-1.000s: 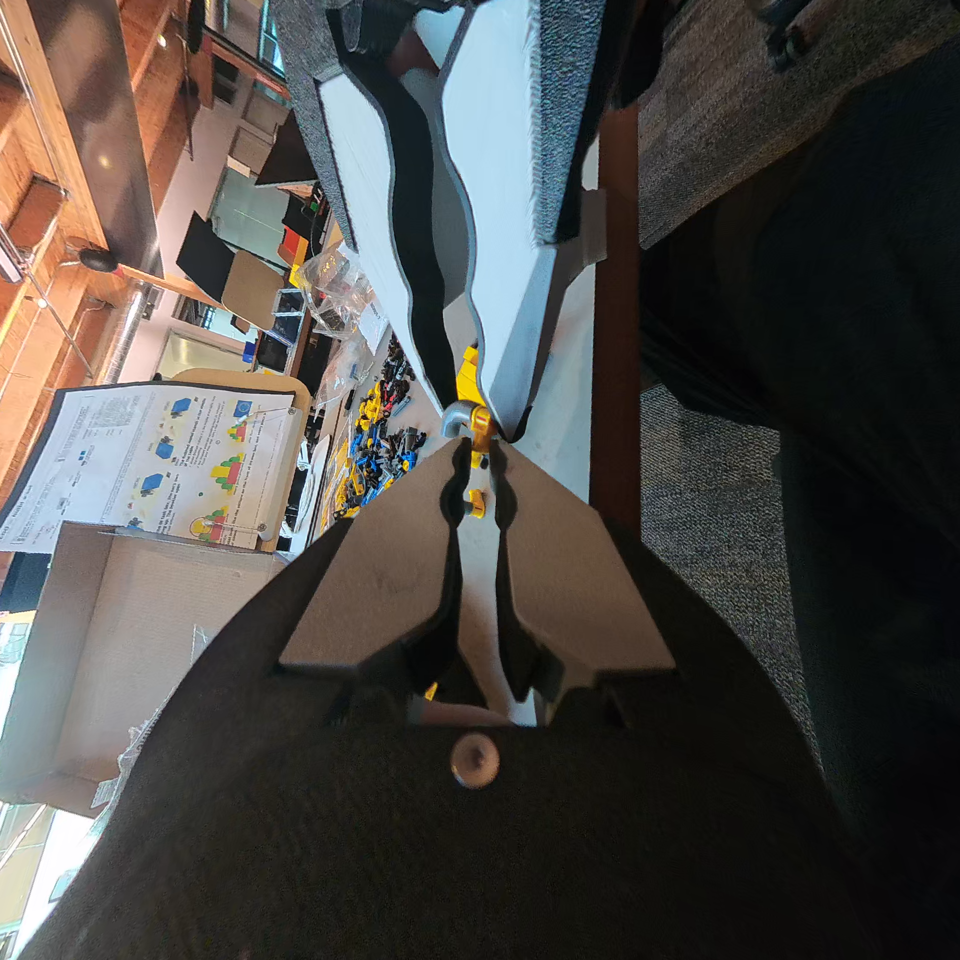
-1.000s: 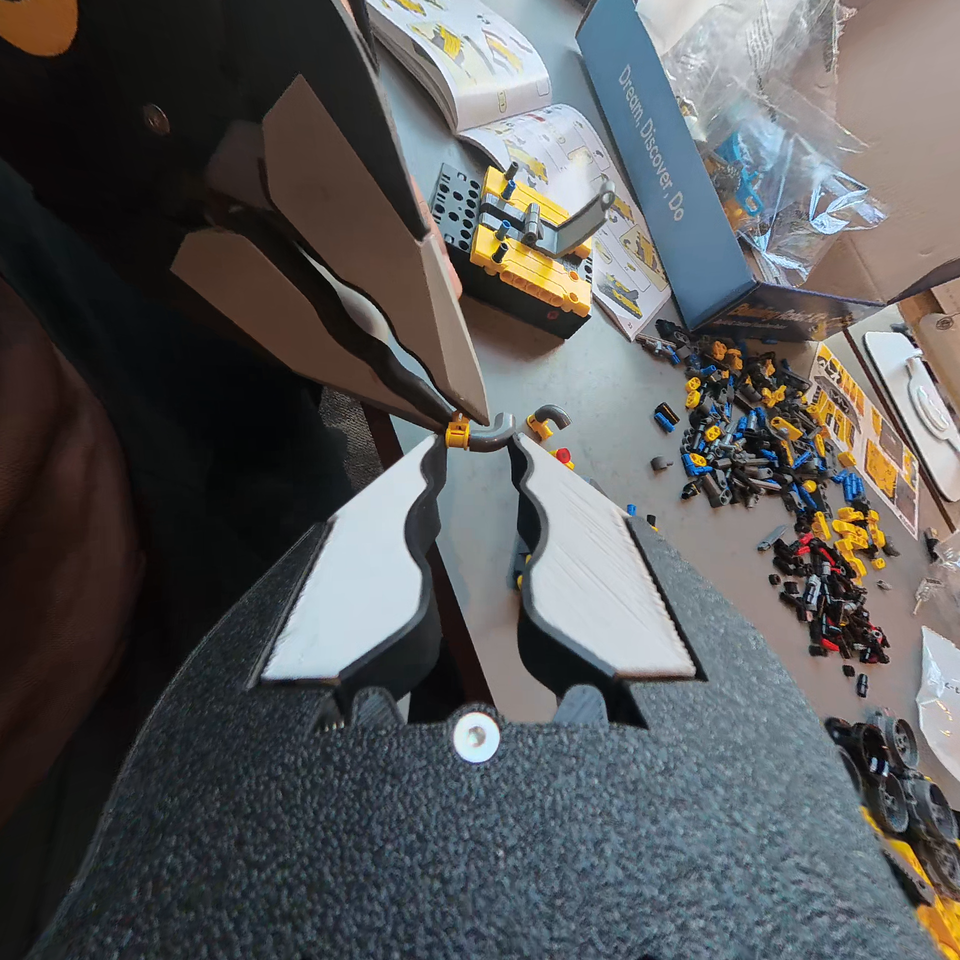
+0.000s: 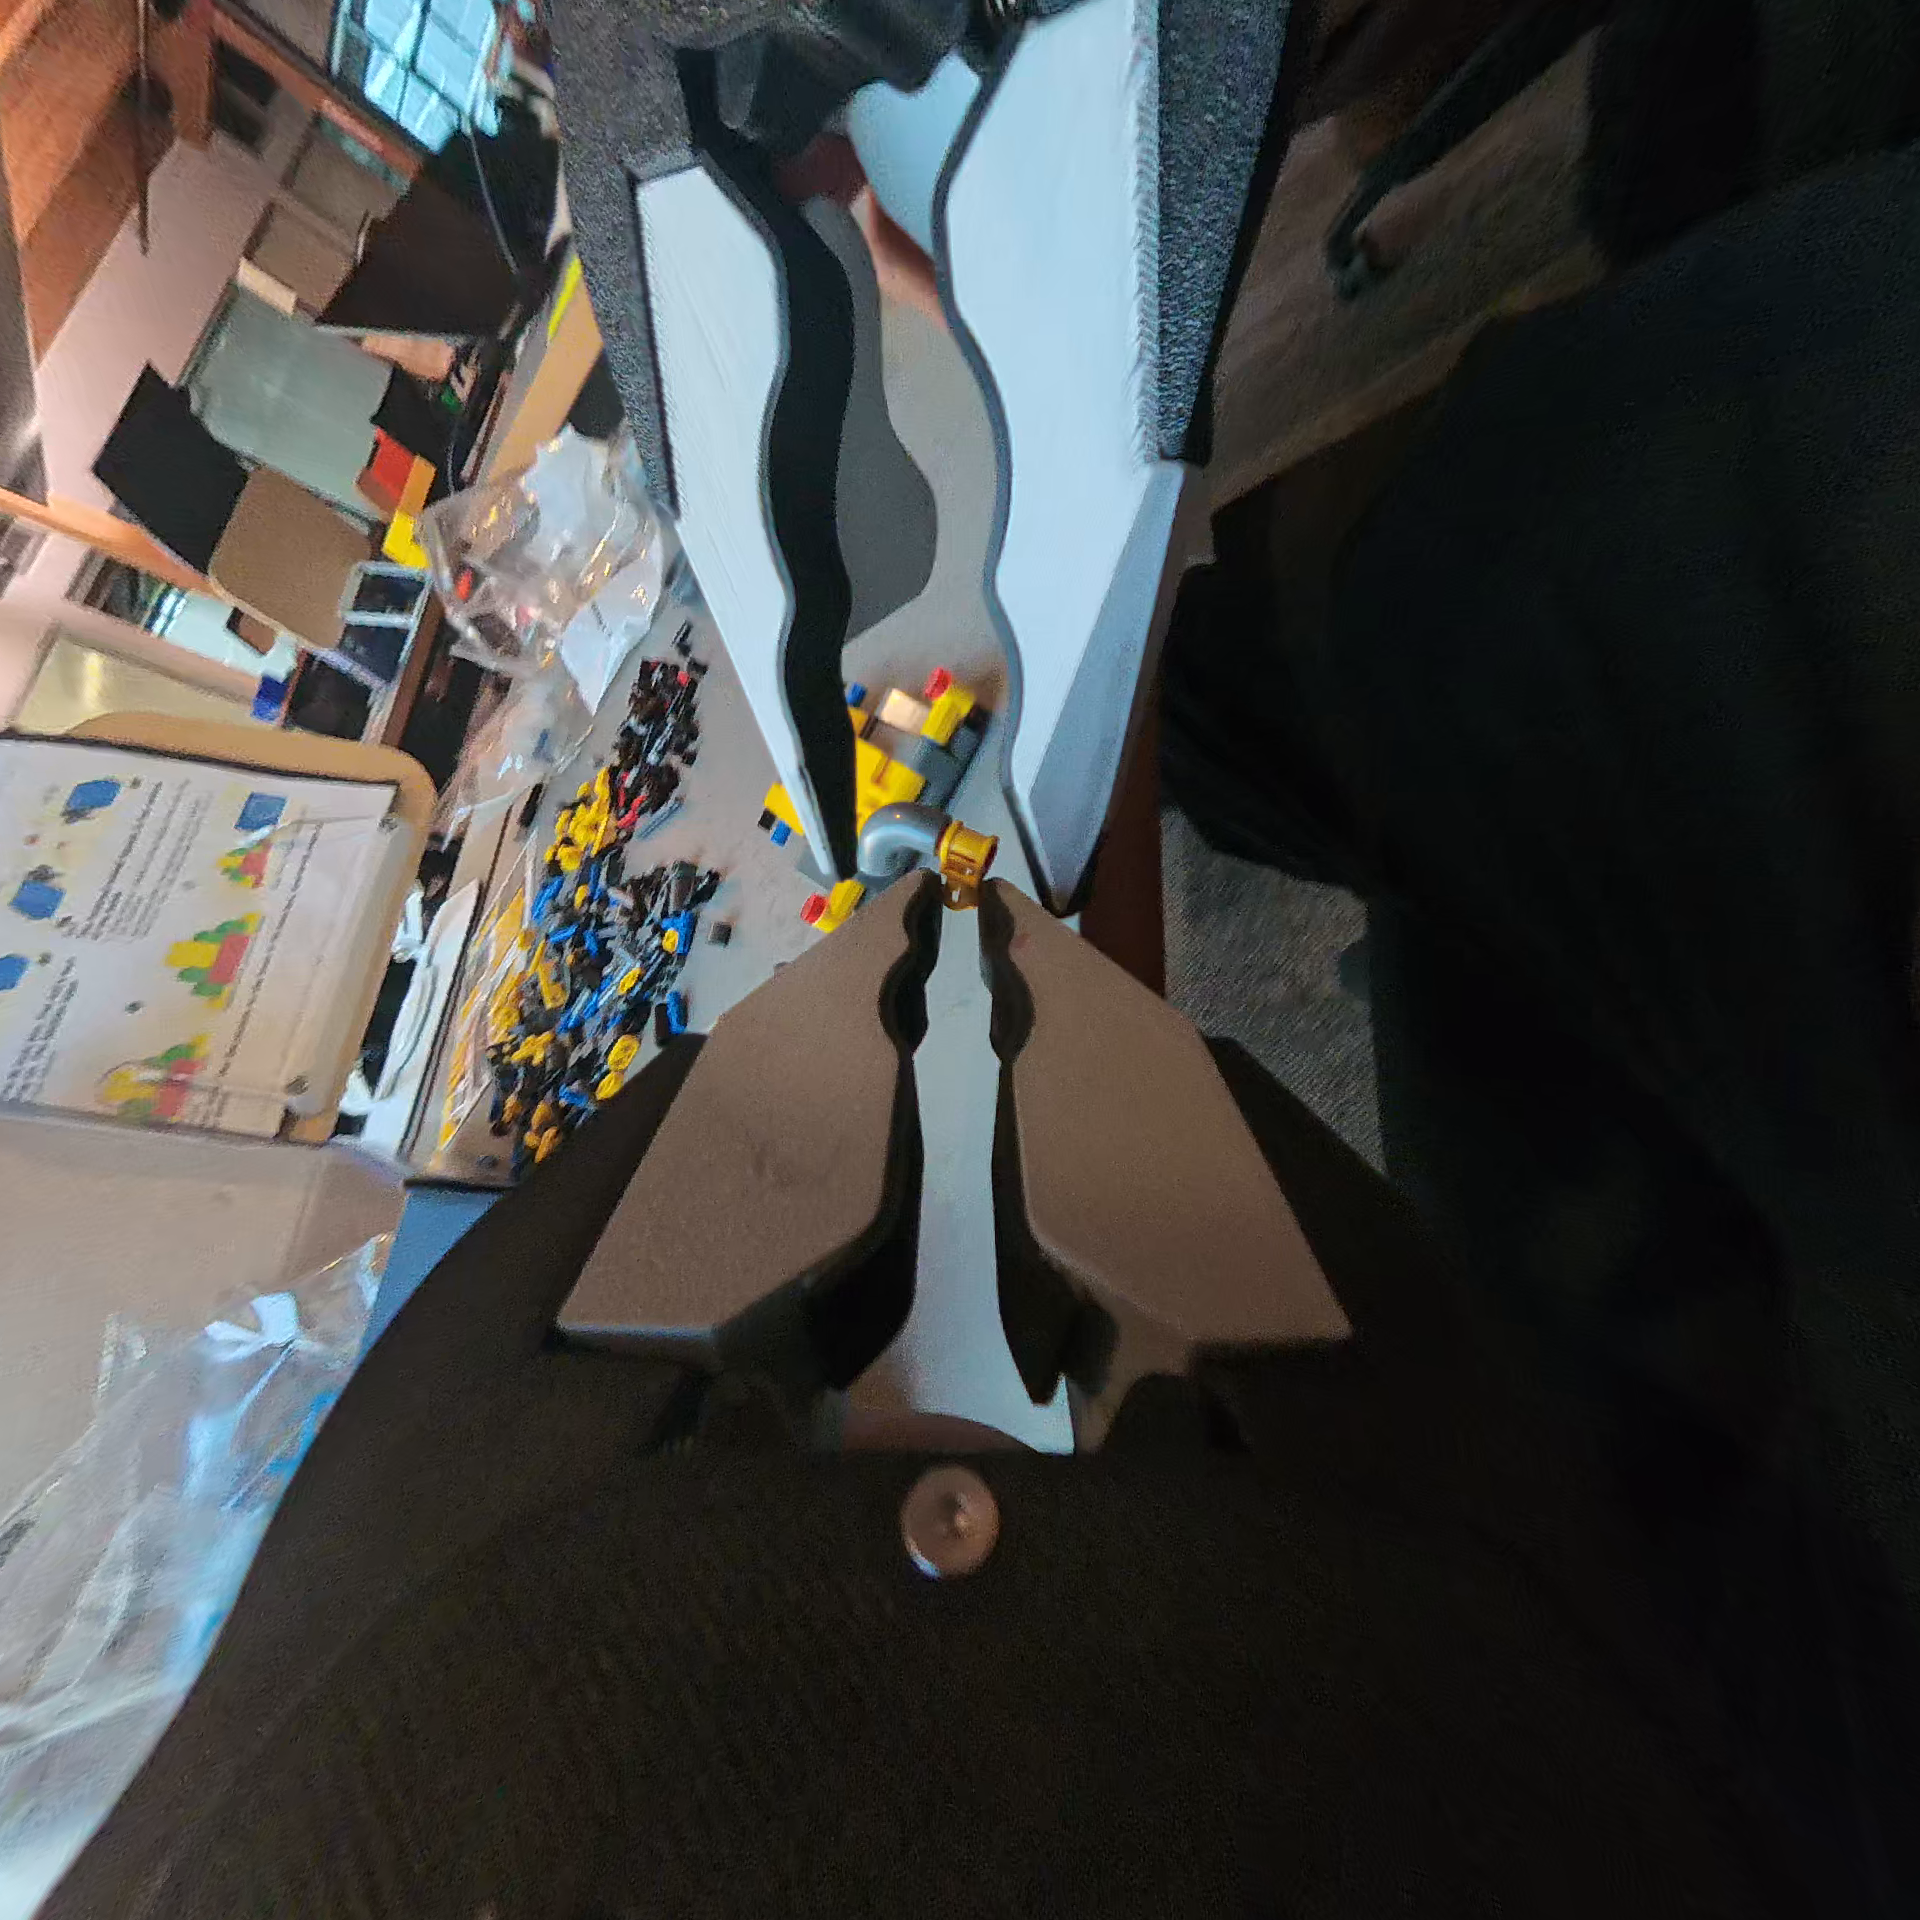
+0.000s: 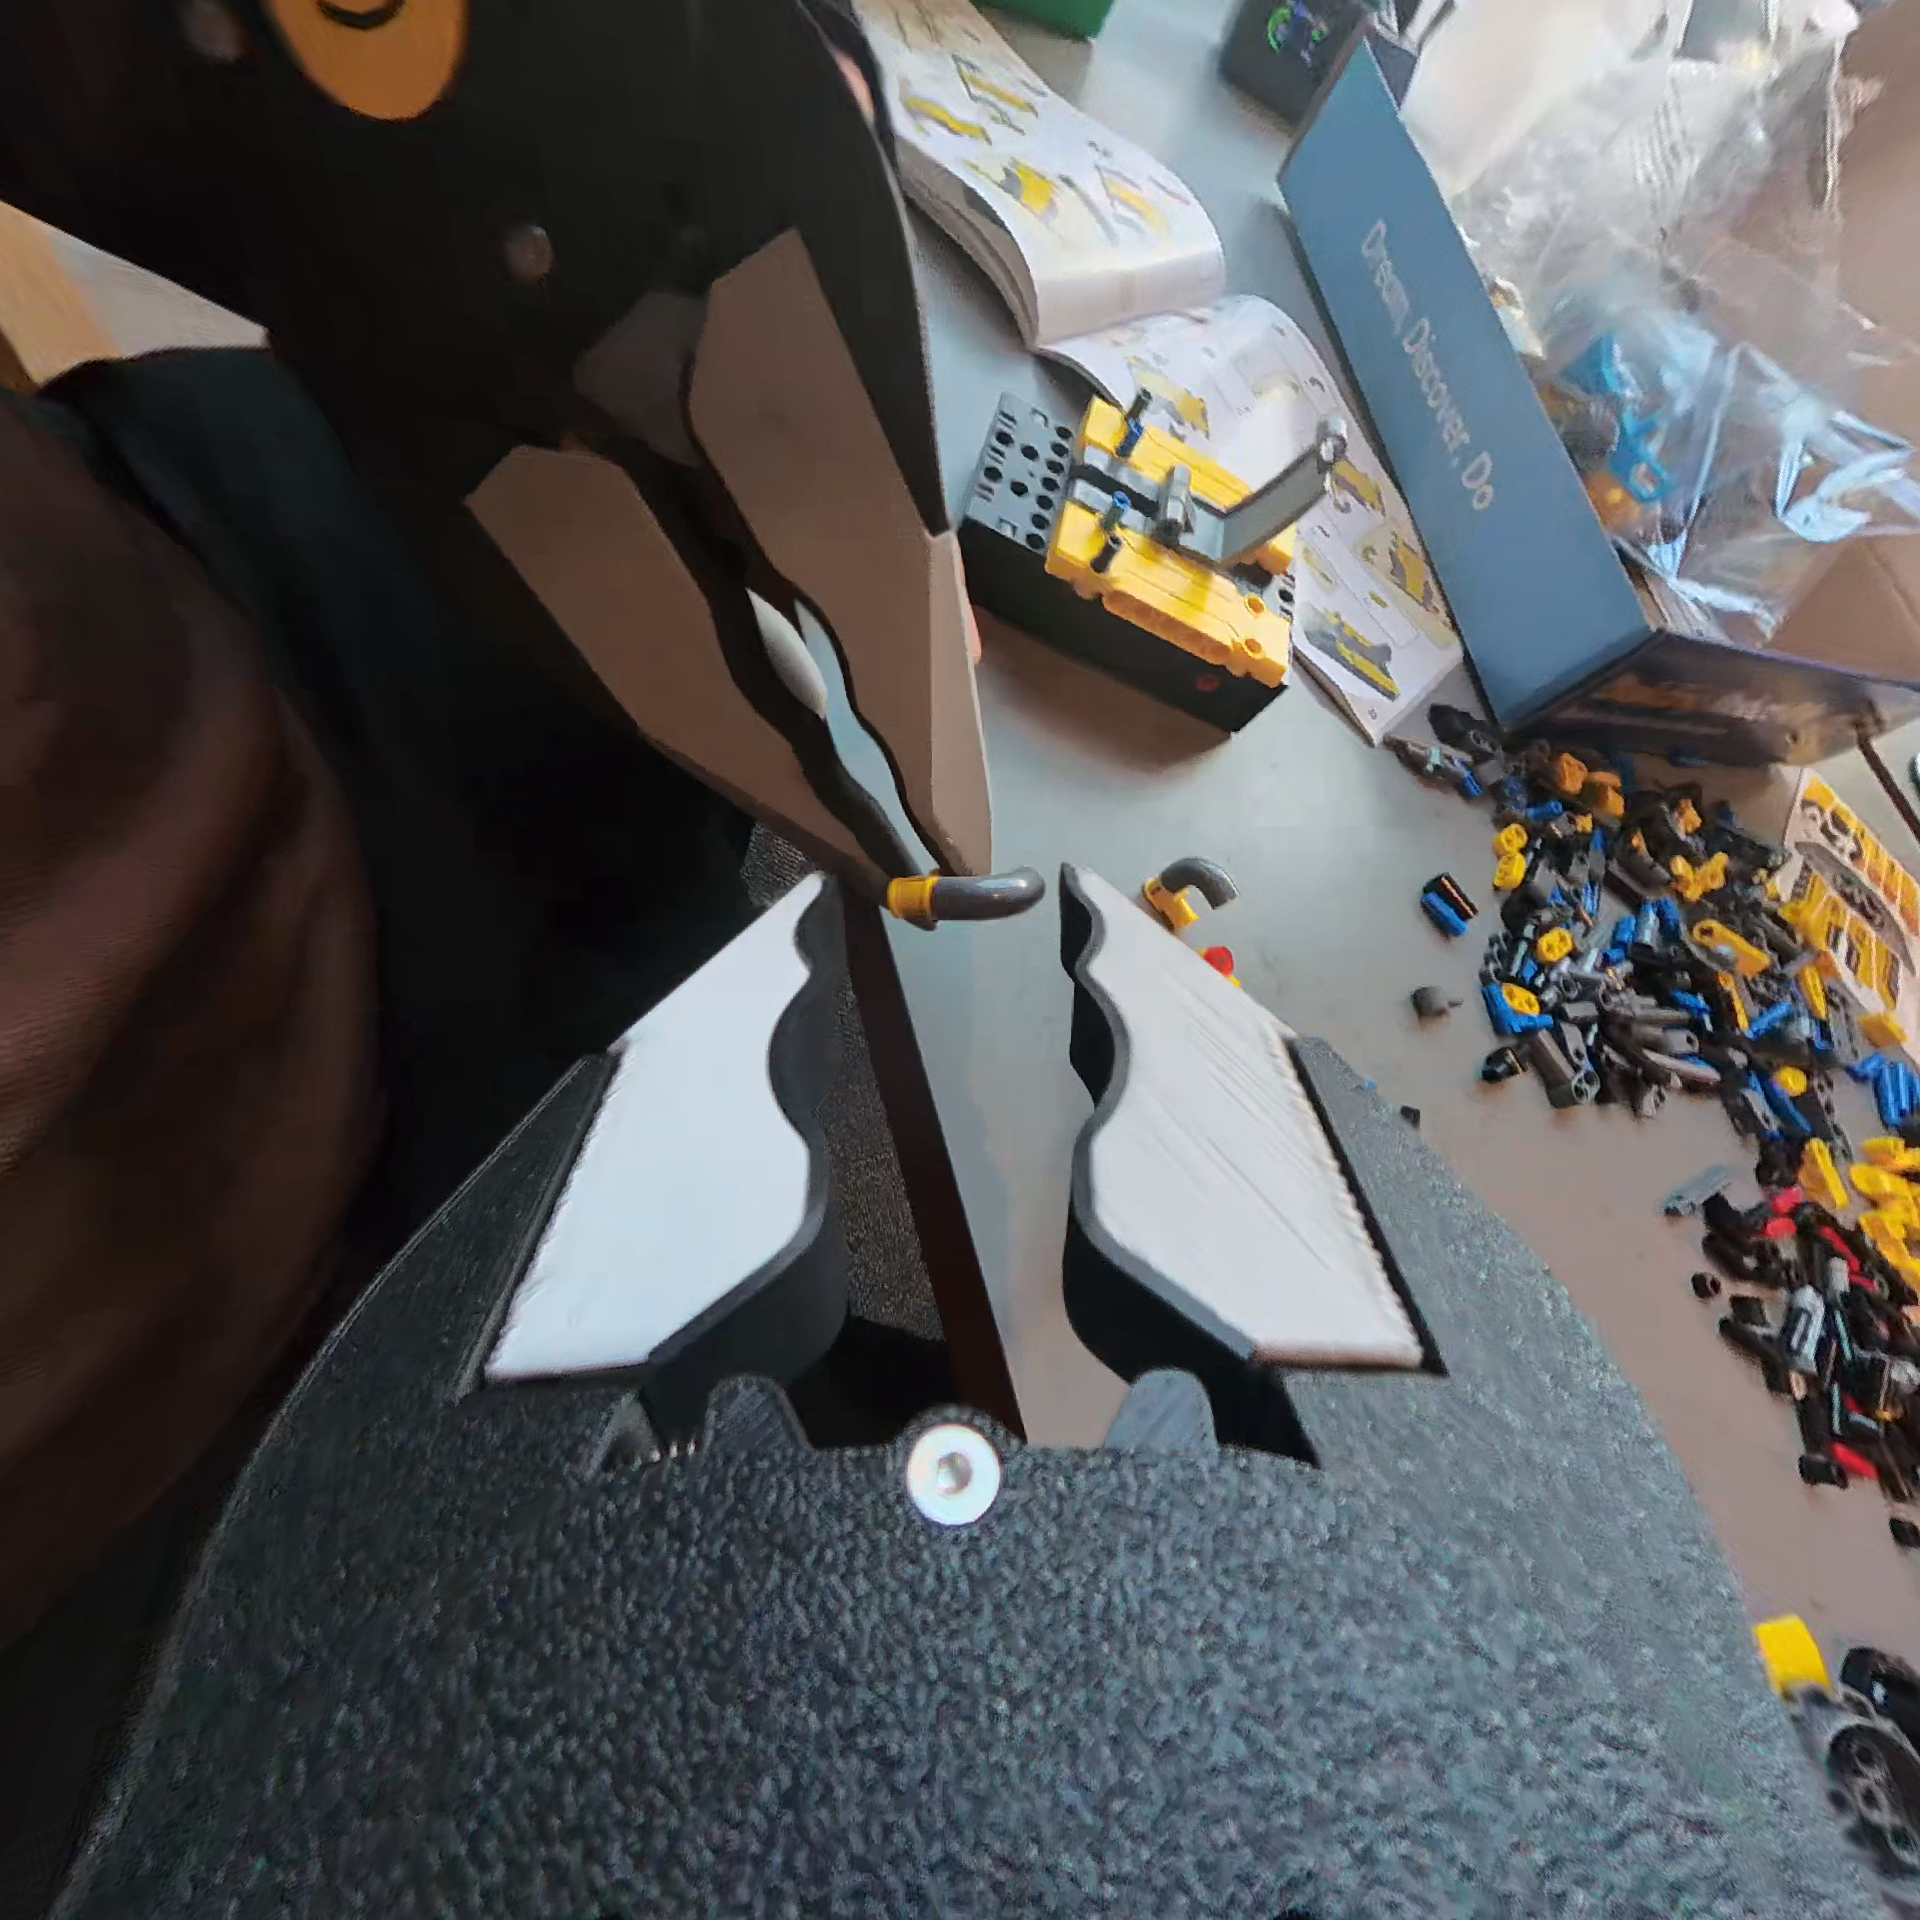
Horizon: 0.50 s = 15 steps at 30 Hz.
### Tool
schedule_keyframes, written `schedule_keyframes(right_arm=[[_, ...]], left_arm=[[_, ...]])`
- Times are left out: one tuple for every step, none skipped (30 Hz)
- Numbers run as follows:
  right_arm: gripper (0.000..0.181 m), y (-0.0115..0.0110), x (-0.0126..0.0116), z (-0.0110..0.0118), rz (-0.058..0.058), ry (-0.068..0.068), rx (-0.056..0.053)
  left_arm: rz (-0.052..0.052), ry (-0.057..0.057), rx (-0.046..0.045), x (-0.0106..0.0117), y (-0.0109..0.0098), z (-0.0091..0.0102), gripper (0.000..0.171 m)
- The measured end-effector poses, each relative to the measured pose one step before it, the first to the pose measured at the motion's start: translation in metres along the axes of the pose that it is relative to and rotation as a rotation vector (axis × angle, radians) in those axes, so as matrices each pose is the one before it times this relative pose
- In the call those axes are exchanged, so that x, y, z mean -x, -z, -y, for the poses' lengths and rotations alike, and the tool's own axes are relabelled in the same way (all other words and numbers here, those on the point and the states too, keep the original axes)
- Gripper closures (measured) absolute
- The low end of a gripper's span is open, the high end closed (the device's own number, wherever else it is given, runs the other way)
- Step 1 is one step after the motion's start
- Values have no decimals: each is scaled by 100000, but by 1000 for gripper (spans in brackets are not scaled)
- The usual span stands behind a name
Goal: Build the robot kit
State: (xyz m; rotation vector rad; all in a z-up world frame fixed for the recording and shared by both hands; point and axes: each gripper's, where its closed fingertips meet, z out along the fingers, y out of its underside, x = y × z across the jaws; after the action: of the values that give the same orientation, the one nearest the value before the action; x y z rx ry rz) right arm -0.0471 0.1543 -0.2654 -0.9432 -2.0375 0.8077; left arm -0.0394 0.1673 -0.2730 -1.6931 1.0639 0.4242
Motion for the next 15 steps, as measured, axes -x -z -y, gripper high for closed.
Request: schedule_keyframes(right_arm=[[142, 246, 358, 433, 2062, 250, -2804], [143, 229, 108, 509, 1059, -1682, -3290], [143, 307, -136, 698, 87, -2358, -4242], [142, 366, -116, 747, 686, -2221, -4242], [142, 386, -141, 773, 832, -2453, -4354], [143, 368, -71, 854, 1317, -3063, -4862], [144, 329, 23, 846, 1664, -3216, -4871], [144, 277, 59, 762, 1606, -2561, -4191], [144, 249, -28, 743, 507, -1718, -3770], [145, 197, -11, 686, 440, -1320, -3165], [146, 164, 10, 555, 670, -1054, -2546], [149, 185, -84, 494, 146, -701, -2431], [154, 247, -142, 499, -207, -427, -2704], [158, 222, -22, 414, 528, -436, -2319], [159, 131, -59, 183, 313, -821, -1001]], left_arm=[[-2265, 3052, -4448, -47, 356, 437, 167], [-2414, 4871, -4905, 73, 371, 450, 168], [-106, 3697, -4195, 414, 385, 489, 167], [212, 3790, -5131, 416, 375, 690, 167], [387, 4136, -5403, 384, 338, 774, 167], [454, 4494, -5381, 363, 308, 823, 167], [-266, 5123, -4568, 227, 222, 775, 168], [-611, 4938, -4361, 123, 177, 787, 168], [56, 4387, -4038, 180, 127, 745, 168], [53, 4389, -3544, 141, 72, 655, 168], [-558, 4428, -2984, 48, 40, 578, 168], [-702, 3733, -2026, 9, 19, 405, 168], [-1208, 3360, -716, -78, -11, 188, 167], [-970, 3457, -793, -38, 3, 174, 167], [-442, 3468, -1018, 67, 25, 208, 167]])
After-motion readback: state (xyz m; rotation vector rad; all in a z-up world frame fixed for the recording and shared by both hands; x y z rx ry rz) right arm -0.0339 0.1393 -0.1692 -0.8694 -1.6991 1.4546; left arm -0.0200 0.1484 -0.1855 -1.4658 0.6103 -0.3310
